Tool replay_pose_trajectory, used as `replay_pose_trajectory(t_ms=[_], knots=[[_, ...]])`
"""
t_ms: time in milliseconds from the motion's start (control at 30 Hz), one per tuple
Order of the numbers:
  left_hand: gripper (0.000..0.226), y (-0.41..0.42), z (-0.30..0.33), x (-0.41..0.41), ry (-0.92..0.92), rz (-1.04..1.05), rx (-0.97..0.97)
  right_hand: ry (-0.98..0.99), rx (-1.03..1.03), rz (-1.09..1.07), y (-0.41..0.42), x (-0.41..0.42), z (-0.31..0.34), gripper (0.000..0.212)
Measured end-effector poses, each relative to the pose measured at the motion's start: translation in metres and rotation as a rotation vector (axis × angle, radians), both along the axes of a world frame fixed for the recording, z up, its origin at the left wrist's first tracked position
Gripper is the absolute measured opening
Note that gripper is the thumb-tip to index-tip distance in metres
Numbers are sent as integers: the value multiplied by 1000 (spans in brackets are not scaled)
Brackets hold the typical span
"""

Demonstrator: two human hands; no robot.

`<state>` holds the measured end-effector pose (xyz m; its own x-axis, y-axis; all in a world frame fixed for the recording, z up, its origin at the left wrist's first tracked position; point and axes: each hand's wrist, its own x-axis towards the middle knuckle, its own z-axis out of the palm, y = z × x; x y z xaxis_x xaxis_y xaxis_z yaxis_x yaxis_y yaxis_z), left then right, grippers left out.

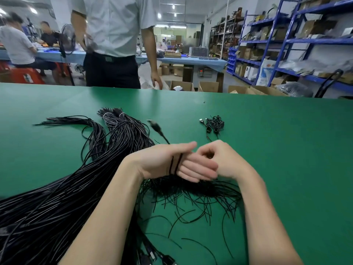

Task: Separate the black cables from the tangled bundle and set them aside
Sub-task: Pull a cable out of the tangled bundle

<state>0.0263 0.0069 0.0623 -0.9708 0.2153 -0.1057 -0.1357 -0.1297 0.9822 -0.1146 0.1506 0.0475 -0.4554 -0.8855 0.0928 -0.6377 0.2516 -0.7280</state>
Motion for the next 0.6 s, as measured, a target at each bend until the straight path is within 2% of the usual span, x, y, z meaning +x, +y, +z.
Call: replay_pose_trajectory(t_ms=[100, 267, 433, 600], knots=[[66, 2, 5, -1, -59, 42, -66, 94, -41, 4, -1, 1, 16, 23], [69, 6, 6, -5, -165, 81, -319, 33, -140, -35, 0, 4, 29, 16], [50, 4, 0, -8, -133, 186, -220, -77, -217, -16, -2, 11, 30, 16], [53, 7, -7, -14, -54, 305, -75, -88, -322, -105, -9, 16, 31, 15]])
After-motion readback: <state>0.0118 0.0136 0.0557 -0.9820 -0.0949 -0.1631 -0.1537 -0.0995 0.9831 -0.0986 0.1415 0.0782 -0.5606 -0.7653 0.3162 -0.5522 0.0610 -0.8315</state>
